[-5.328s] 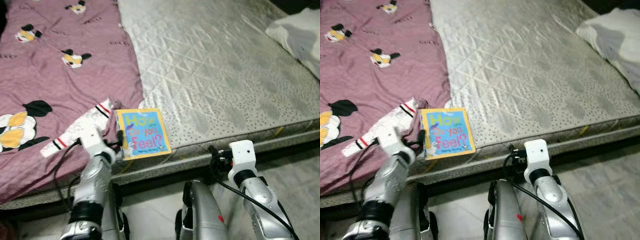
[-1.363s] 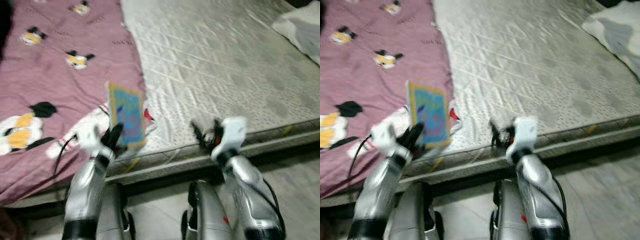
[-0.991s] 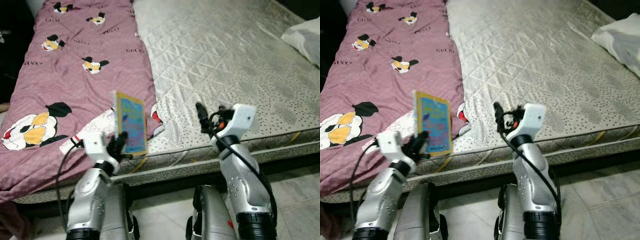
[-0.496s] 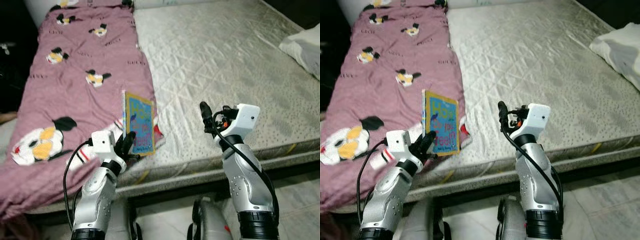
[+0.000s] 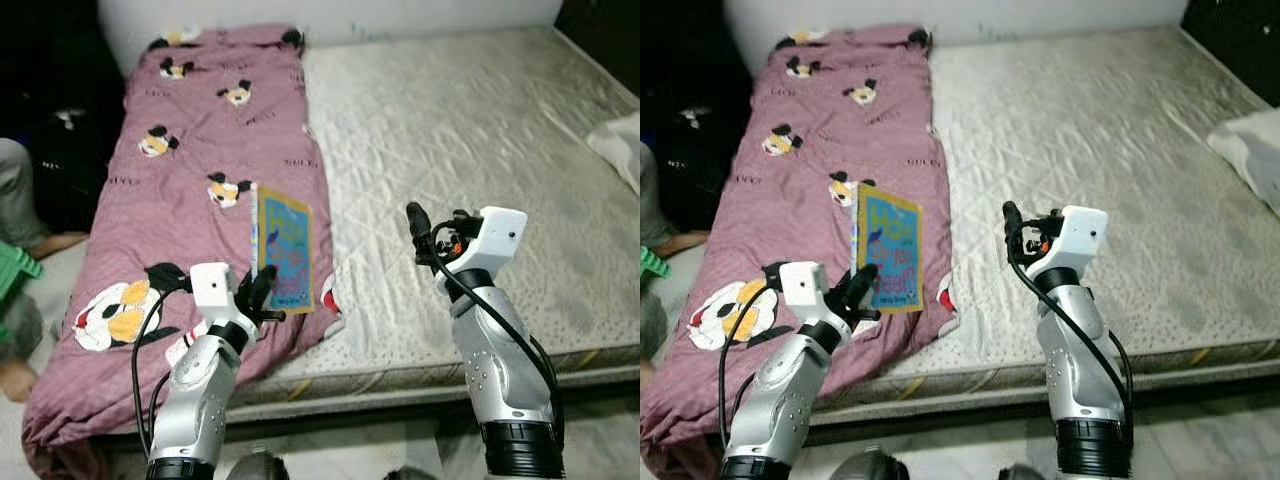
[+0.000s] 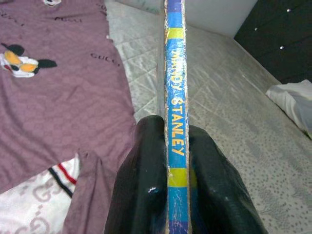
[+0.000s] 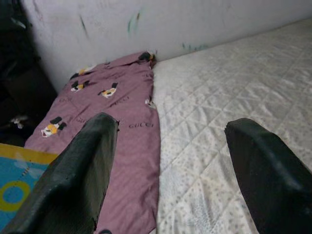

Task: Clean up the room

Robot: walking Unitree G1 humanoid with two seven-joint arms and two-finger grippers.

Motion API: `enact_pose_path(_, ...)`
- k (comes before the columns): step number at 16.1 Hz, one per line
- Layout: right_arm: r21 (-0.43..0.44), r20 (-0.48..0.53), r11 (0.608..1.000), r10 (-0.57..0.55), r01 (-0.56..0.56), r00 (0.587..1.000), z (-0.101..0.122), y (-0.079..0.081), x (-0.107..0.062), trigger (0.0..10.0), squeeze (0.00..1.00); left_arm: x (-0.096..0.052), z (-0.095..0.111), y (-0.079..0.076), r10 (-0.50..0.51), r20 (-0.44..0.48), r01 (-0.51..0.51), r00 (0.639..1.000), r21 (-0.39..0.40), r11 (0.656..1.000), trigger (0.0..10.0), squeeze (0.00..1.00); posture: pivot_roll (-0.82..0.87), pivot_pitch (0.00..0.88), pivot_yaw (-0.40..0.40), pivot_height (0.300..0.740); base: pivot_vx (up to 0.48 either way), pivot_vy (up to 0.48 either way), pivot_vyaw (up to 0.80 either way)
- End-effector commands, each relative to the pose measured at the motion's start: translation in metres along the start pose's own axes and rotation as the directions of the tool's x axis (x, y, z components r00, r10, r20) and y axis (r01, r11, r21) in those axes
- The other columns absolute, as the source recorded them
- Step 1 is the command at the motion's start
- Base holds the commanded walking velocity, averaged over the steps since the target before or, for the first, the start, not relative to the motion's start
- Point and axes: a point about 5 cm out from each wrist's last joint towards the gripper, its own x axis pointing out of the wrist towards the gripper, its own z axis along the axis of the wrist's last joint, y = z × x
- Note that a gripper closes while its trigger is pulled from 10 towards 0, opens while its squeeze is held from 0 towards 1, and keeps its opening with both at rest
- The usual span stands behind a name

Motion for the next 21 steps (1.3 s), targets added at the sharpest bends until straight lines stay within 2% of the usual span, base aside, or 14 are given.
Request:
enact_pose_path(1,-0.005,-0.027,1.0,-0.022,0.022,0.999,-0.007,-0.004,-0.003,10.0,0.0,0.0,0.0,-0.005,-0.012,0.003,0.012,1.0,0.004,1.0,0.0,0.0,-0.01,0.078,0.047,0.74,0.0,0.0,0.0)
enact_pose_path(11,-0.014,-0.038,0.999,-0.045,0.045,0.998,-0.012,-0.003,-0.005,10.0,0.0,-0.003,-0.006,-0.009,0.01,-0.011,-0.01,1.0,-0.012,1.0,0.0,0.0,-0.01,0.08,0.049,0.74,0.0,0.0,0.0)
enact_pose_path(14,-0.015,-0.033,0.999,-0.035,0.035,0.999,-0.013,-0.003,-0.005,10.0,0.0,-0.002,-0.003,-0.006,0.031,-0.009,-0.03,0.999,0.03,0.999,0.0,0.0,0.0,0.08,0.046,0.74,0.0,0.0,0.0)
enact_pose_path(15,-0.04,-0.035,0.999,-0.026,0.025,0.999,-0.014,-0.003,-0.007,10.0,0.0,-0.002,-0.004,-0.005,0.047,-0.017,-0.046,0.999,0.041,0.998,8.5,0.0,0.0,0.075,0.044,0.74,0.0,0.0,0.0)
enact_pose_path(16,-0.058,-0.039,0.998,-0.028,0.026,0.999,-0.015,-0.005,-0.009,10.0,0.0,-0.003,-0.003,-0.003,0.067,-0.013,-0.066,0.998,0.059,0.996,10.0,0.0,0.0,0.075,0.044,0.74,0.0,0.0,0.0)
enact_pose_path(19,-0.092,-0.049,0.995,-0.029,0.024,0.998,-0.019,-0.007,-0.015,10.0,0.0,-0.007,-0.002,0.009,0.149,-0.009,-0.147,0.989,0.09,0.985,10.0,0.0,-0.01,0.067,0.046,0.74,0.0,0.0,0.0)
enact_pose_path(20,-0.13,-0.054,0.991,-0.035,0.028,0.998,-0.021,-0.011,-0.019,10.0,0.0,-0.01,-0.001,0.015,0.174,0.0,-0.173,0.985,0.118,0.978,10.0,0.0,-0.01,0.064,0.049,0.74,0.0,0.0,0.0)
enact_pose_path(21,-0.185,-0.057,0.983,-0.027,0.016,0.998,-0.023,-0.017,-0.026,10.0,0.0,-0.015,0.003,0.018,0.169,0.035,-0.173,0.985,0.194,0.966,10.0,0.0,-0.01,0.062,0.05,0.74,0.0,0.0,0.0)
